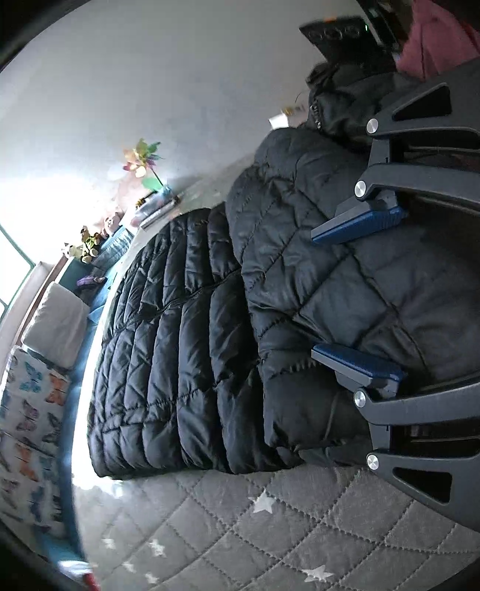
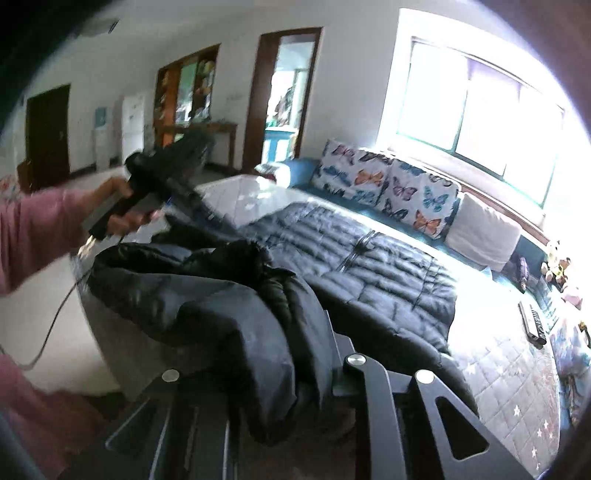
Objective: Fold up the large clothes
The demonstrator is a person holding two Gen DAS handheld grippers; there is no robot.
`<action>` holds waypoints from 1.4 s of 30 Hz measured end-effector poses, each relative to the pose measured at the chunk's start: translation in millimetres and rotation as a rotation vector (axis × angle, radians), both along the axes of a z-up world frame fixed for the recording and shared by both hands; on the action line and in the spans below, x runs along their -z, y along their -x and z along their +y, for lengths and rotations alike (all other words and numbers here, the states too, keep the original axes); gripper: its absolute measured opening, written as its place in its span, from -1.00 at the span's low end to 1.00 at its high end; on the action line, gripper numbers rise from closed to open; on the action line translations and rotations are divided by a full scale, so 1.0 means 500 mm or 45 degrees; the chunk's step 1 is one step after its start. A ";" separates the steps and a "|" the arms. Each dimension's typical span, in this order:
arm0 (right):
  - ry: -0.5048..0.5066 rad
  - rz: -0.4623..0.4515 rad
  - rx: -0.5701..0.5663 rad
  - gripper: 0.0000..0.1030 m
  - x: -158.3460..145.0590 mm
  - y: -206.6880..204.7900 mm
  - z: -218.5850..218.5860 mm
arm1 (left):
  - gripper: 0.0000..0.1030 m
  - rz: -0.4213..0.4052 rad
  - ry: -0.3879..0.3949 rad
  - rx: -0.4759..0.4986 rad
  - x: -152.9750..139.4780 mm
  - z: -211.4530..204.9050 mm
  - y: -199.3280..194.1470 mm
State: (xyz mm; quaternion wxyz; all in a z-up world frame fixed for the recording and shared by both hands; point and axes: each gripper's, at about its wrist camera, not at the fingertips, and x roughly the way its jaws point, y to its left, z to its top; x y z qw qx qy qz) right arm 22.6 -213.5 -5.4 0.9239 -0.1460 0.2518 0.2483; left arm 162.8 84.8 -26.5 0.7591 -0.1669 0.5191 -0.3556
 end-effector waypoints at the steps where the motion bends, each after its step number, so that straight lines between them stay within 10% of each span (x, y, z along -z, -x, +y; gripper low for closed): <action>1: -0.025 -0.009 0.016 -0.60 -0.010 -0.012 -0.002 | 0.18 0.037 0.043 -0.005 0.000 0.012 -0.010; 8: -0.124 -0.075 0.075 -0.60 -0.058 -0.124 -0.008 | 0.32 0.206 0.338 -0.008 0.010 0.085 -0.068; 20: -0.084 -0.143 0.089 -0.60 -0.059 -0.383 -0.004 | 0.36 0.234 0.500 -0.101 -0.046 0.153 -0.198; 31: 0.018 -0.047 0.186 -0.61 0.015 -0.592 -0.006 | 0.41 0.101 0.455 -0.449 -0.122 0.273 -0.304; 42: 0.176 0.330 0.287 -0.54 0.103 -0.701 0.004 | 0.45 -0.271 0.199 -0.561 -0.254 0.252 -0.252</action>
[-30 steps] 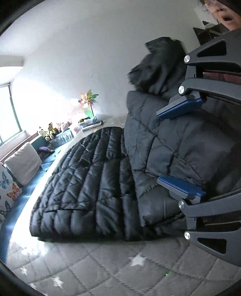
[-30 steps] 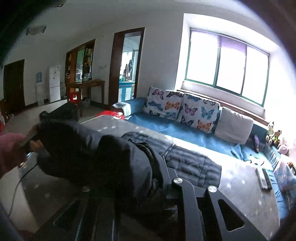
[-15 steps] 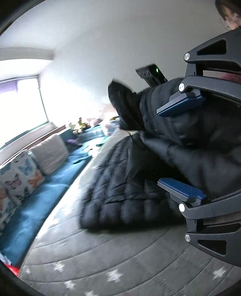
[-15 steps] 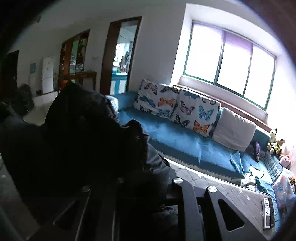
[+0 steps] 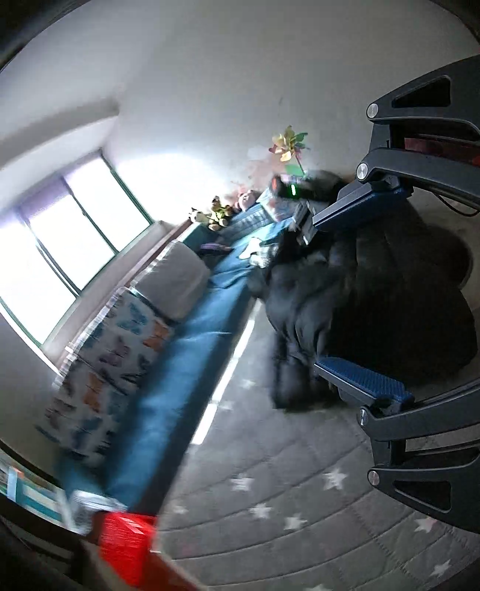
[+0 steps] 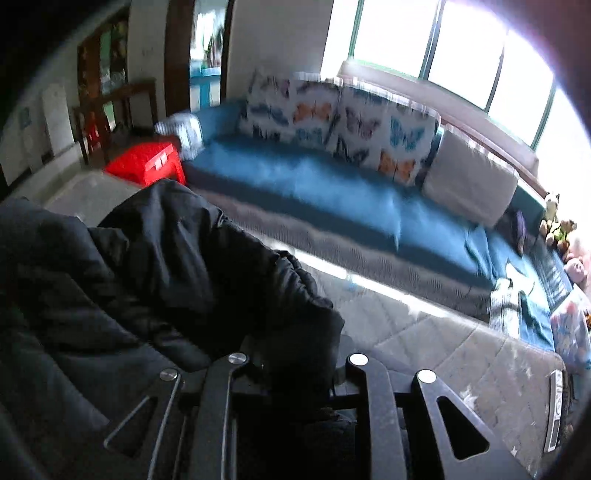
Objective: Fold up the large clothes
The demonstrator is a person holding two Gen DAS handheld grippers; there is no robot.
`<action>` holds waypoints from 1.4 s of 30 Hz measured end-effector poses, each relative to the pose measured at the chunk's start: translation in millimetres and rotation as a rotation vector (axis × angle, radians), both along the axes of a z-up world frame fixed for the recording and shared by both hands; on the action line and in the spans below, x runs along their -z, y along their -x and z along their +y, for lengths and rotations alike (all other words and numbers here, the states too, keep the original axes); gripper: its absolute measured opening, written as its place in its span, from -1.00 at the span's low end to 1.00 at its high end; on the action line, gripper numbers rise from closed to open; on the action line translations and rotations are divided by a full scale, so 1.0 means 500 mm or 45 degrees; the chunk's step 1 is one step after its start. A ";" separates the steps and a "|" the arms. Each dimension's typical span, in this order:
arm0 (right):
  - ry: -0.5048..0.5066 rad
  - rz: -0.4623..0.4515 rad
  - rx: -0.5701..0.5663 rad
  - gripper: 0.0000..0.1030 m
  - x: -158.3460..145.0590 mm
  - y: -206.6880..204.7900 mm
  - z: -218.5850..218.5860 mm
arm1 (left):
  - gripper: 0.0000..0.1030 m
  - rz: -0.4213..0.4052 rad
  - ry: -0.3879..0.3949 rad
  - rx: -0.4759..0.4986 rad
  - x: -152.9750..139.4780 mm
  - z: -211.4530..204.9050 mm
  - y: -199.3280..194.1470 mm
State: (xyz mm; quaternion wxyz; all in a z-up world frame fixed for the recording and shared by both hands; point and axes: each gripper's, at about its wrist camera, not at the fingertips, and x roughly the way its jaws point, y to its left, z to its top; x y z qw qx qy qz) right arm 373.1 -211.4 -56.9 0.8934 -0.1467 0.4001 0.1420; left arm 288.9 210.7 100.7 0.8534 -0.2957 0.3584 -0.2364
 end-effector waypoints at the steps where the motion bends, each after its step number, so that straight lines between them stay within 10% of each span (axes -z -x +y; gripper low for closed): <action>1: 0.027 0.028 0.009 -0.46 0.012 -0.004 0.002 | 0.45 -0.018 -0.015 0.005 -0.010 -0.012 0.006; 11: -0.104 0.062 0.055 -0.18 -0.024 -0.021 -0.047 | 0.43 0.078 -0.097 0.157 0.049 -0.253 -0.097; 20: -0.246 -0.025 0.035 -0.17 -0.146 0.086 -0.134 | 0.42 0.115 -0.428 0.089 0.158 -0.379 -0.180; 31: -0.172 0.203 0.148 -0.23 -0.018 0.013 -0.182 | 0.44 0.161 -0.616 0.112 0.265 -0.445 -0.247; 42: -0.120 0.162 0.191 -0.23 0.007 0.009 -0.180 | 0.47 0.146 -0.686 0.127 0.327 -0.480 -0.264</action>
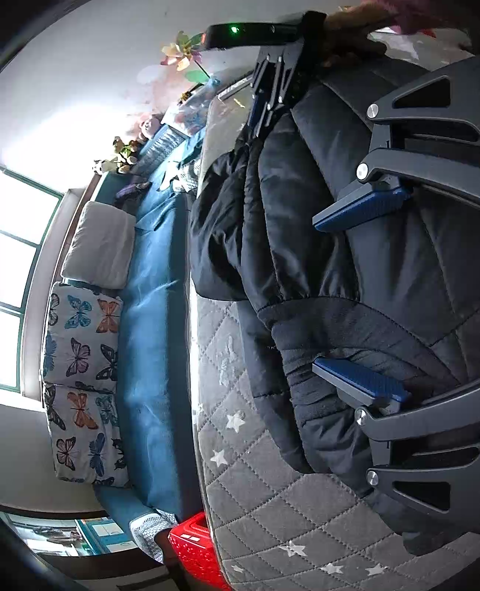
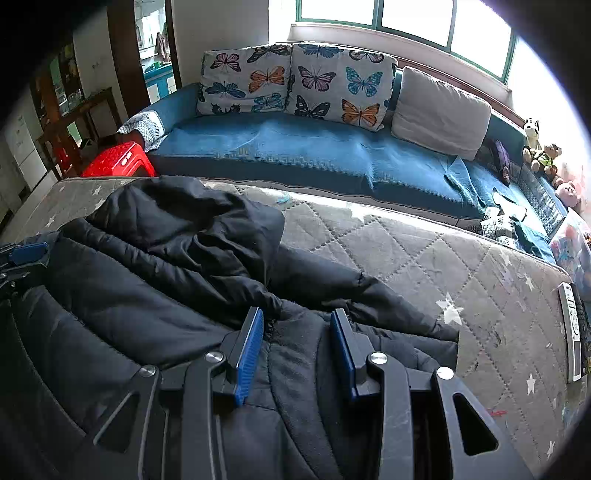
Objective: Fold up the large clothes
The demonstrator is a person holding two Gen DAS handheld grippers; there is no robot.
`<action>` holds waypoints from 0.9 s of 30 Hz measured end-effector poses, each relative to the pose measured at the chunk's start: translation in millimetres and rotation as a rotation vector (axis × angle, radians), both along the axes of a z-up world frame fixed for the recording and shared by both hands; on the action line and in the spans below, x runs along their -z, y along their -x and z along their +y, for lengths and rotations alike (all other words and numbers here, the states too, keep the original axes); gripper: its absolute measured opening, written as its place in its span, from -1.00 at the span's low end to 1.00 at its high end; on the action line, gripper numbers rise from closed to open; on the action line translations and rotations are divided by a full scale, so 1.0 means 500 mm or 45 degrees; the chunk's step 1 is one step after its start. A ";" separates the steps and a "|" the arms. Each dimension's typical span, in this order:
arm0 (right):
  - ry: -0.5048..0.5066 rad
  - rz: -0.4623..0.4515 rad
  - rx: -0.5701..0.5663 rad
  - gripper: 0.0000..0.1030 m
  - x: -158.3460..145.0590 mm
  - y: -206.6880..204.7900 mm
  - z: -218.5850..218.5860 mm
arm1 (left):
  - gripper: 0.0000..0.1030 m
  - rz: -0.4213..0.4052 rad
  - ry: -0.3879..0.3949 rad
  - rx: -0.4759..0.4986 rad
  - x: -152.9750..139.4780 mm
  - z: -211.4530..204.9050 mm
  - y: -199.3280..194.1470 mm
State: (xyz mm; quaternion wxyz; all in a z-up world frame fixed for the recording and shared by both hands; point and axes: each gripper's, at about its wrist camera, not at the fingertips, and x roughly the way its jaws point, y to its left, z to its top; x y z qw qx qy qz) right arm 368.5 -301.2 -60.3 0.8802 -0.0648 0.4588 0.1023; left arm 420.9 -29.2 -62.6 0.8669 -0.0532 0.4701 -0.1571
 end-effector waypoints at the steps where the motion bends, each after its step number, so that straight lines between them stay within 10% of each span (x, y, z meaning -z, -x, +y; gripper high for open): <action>1: 0.009 0.000 -0.005 -0.23 -0.008 0.000 0.002 | 0.50 0.000 -0.006 0.004 0.005 -0.007 -0.004; 14: -0.122 -0.091 -0.182 -0.17 -0.098 0.145 0.067 | 0.50 -0.137 0.035 0.044 -0.109 -0.004 0.144; 27: -0.109 -0.094 -0.256 -0.12 -0.013 0.178 0.103 | 0.39 -0.165 -0.134 0.102 -0.016 -0.061 0.222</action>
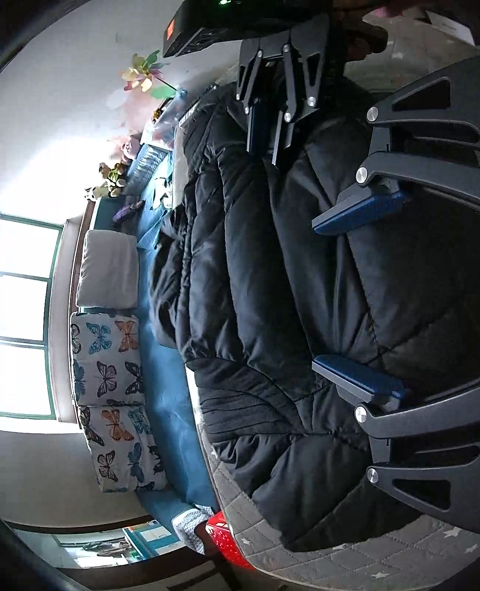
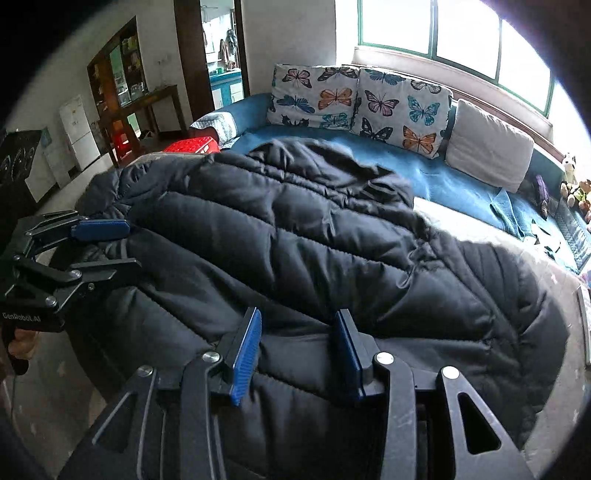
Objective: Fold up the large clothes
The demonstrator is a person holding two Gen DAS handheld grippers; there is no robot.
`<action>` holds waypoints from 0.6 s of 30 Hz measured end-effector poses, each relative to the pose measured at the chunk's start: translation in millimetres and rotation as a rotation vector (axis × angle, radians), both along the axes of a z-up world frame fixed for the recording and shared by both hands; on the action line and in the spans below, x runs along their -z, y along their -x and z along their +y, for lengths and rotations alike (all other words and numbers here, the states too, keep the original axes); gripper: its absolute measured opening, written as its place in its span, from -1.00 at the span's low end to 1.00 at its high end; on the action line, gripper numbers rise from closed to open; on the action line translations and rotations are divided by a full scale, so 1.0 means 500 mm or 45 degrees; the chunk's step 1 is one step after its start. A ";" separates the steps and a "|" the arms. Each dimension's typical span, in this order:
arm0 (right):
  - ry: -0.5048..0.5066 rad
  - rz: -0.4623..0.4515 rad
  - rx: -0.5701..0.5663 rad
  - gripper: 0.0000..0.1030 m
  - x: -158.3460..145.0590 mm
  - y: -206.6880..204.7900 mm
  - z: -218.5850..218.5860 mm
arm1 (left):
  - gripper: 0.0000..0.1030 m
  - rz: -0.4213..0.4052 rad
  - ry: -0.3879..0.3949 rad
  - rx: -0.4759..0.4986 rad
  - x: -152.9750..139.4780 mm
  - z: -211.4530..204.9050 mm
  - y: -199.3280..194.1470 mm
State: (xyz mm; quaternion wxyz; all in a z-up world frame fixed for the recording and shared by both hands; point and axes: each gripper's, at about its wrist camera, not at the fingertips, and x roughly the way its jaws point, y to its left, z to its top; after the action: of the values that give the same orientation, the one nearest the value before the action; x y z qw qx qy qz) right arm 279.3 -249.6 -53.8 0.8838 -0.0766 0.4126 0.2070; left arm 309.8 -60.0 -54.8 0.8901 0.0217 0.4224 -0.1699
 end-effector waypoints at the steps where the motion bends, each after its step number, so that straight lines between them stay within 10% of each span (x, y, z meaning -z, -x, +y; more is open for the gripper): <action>1: 0.008 -0.028 0.005 -0.12 0.009 0.002 0.001 | 0.39 -0.003 -0.004 0.001 0.006 -0.001 -0.002; 10: 0.083 -0.155 0.010 -0.12 0.029 0.024 0.015 | 0.42 -0.018 -0.049 -0.013 0.036 -0.016 -0.027; 18: -0.002 -0.150 0.005 -0.12 -0.047 0.093 -0.003 | 0.42 -0.115 0.037 -0.042 -0.066 0.028 0.053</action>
State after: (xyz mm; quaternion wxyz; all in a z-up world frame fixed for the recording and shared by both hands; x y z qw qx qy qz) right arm 233.0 -251.3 -30.4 0.9070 -0.0871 0.3600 0.2006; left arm 283.2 -46.1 -21.9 0.9111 0.0094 0.3796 -0.1602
